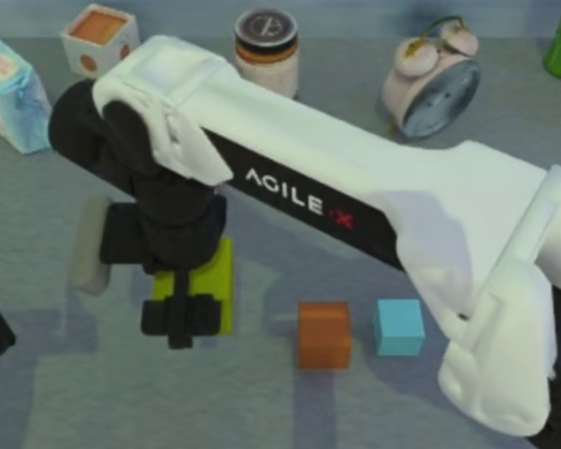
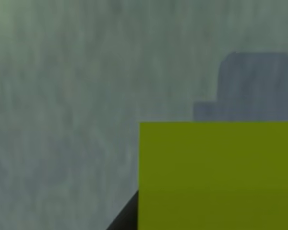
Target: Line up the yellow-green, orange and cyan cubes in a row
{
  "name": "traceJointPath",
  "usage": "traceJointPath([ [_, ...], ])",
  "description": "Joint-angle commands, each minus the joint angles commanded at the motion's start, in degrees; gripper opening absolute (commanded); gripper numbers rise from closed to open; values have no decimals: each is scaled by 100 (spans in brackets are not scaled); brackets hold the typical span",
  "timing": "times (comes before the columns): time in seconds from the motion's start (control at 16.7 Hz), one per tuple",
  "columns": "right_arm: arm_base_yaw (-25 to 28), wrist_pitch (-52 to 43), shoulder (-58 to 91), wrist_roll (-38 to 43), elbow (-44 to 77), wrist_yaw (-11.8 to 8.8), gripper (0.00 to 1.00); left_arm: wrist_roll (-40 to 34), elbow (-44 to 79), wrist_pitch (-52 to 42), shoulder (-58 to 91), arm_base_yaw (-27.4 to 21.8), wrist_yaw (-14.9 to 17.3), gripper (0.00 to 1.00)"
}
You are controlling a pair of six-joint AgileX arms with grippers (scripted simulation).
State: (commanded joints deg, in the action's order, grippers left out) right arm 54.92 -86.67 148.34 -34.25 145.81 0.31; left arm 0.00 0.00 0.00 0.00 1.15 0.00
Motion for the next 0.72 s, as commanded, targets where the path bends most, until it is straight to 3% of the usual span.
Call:
traceJointPath([
  [0.42,-3,1428,-261,17,-1744,8,0,0,0,0,0,0,0,100],
  [0.72,3,1546,-279,14,-1862,9,0,0,0,0,0,0,0,100],
])
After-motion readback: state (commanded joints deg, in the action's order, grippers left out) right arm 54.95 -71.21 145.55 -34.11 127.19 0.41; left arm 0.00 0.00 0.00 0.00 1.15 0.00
